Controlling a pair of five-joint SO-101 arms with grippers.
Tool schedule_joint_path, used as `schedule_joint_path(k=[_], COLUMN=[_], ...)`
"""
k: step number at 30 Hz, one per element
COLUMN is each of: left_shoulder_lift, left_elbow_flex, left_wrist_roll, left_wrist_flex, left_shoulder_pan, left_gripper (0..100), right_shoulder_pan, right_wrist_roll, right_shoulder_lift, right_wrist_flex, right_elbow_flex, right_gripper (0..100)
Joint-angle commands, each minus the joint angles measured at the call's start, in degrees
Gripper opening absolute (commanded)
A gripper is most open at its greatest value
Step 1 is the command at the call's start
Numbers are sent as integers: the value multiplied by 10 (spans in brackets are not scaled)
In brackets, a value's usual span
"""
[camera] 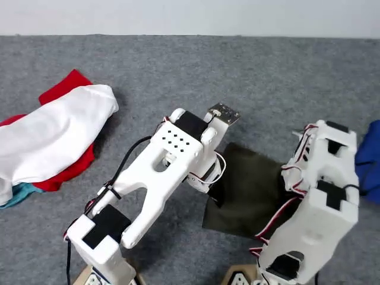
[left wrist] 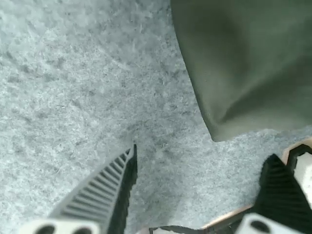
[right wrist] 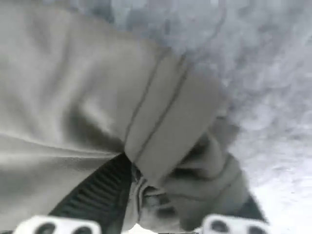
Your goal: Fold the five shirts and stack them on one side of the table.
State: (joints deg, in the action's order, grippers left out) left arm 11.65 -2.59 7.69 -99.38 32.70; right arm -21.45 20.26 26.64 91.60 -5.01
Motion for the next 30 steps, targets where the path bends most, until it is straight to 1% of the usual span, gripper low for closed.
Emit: schedule_joint_path(k=[1,2,7,9,12,15,19,23,26,28,30], left_shoulder_lift=[-29,-29,-29,-29,-29,-29,-30,-30,-30,-30,-30], left_elbow_flex=[-3,-3,-3,-3,-3,-3,-3,-3,-3,-3,-3], left_wrist_roll=[-5,-5,-5,-5,-5,-5,-4,-4,11,16,16], left_wrist_flex=[-12,-12,-12,-12,-12,-12,-12,-12,-12,-12,-12], left_shoulder_pan=[4,4,1,0,-1,-1,-1,-1,-1,-1,-1], left_gripper=[375,375,375,375,375,375,375,375,375,375,375], right_shoulder_pan=[16,18,20,15,-19,-68,-148,-214,-253,-269,-283], right_wrist_roll=[11,11,11,12,14,16,12,12,18,41,68], right_shoulder_lift=[-2,-5,-7,-7,-26,-39,-21,29,76,111,145], right_wrist_flex=[48,58,109,113,112,110,42,-71,-153,-182,-188], right_elbow_flex=[67,79,162,197,247,324,427,498,545,577,608], right_gripper=[26,8,9,9,9,9,9,9,9,9,9])
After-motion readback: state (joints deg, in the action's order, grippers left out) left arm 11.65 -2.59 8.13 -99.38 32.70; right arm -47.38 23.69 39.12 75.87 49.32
